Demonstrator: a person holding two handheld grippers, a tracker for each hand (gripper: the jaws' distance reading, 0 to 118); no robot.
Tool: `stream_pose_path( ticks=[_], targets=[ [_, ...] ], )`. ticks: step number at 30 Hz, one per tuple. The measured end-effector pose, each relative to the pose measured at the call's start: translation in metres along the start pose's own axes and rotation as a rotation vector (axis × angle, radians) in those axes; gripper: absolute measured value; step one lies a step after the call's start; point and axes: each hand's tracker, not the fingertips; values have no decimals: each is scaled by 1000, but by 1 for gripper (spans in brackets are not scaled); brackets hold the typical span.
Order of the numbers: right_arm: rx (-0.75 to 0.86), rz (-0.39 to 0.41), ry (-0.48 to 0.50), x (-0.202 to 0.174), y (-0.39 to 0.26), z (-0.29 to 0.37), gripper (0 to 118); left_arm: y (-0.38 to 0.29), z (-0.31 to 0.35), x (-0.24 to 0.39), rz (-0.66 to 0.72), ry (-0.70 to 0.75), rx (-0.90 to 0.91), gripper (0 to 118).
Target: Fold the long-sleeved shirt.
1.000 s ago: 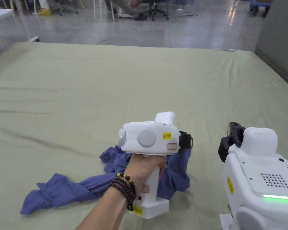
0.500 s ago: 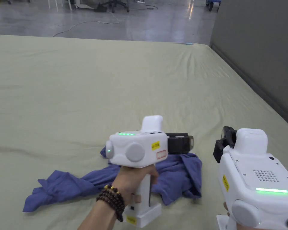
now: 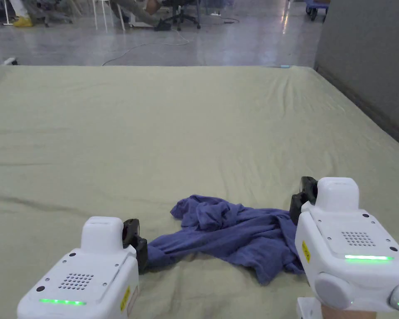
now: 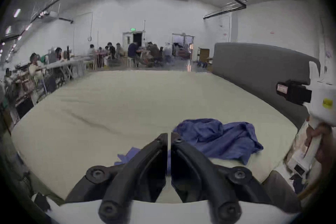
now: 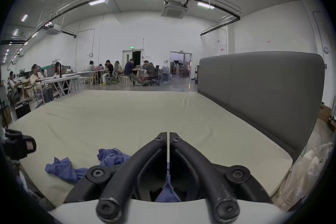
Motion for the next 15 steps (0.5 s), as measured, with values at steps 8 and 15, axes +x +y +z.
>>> stream_pose_path(
  ticks=[8, 15],
  targets=[
    [-3, 11, -4, 7, -2, 8, 0, 44, -94, 2, 187, -157, -233, 118],
    [-48, -5, -45, 26, -12, 2, 0, 70, -215, 14, 197, -138, -490, 118]
  ],
)
